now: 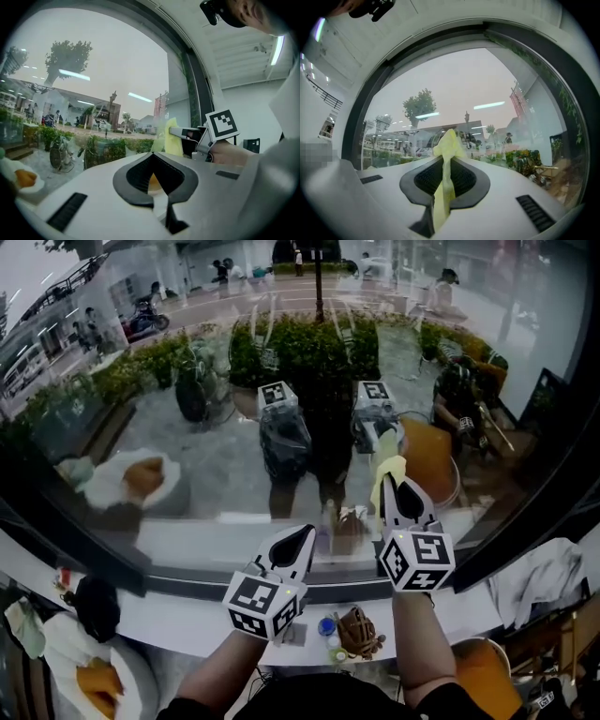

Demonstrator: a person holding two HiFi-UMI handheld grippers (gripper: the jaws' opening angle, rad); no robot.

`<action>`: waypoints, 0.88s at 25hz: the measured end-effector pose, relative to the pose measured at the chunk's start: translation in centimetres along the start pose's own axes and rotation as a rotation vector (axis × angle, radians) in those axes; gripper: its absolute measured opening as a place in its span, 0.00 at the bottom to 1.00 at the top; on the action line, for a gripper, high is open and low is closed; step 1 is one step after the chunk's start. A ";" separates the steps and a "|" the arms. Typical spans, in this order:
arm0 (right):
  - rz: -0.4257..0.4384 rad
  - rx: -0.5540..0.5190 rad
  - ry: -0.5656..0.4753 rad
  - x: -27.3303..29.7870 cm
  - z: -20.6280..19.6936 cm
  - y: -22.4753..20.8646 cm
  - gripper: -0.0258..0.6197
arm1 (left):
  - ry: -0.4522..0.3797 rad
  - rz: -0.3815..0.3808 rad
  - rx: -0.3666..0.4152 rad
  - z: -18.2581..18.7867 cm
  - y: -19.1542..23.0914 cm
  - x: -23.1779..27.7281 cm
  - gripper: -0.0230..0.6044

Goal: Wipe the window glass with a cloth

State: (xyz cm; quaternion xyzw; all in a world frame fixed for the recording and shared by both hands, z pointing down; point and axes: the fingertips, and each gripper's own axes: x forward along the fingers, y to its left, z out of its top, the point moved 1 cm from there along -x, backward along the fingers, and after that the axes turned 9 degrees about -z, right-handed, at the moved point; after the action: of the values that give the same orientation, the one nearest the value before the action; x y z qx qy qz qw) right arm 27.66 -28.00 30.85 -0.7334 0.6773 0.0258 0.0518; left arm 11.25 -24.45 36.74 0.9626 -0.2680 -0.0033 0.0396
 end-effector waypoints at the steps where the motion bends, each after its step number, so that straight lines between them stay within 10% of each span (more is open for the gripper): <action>1: 0.006 0.000 -0.001 0.1 0.0 1.7 0.12 | 0.003 0.004 -0.003 0.0 0.9 -1.3 0.05; 22: 0.234 -0.006 0.019 3.8 -2.1 29.8 0.12 | -0.034 0.229 -0.045 -0.2 16.2 -21.0 0.05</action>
State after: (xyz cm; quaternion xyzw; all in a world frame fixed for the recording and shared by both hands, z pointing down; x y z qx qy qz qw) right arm -1.81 -34.34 31.34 -0.6497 0.7587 0.0268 0.0396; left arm -15.06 -27.38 37.87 0.9244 -0.3767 -0.0210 0.0568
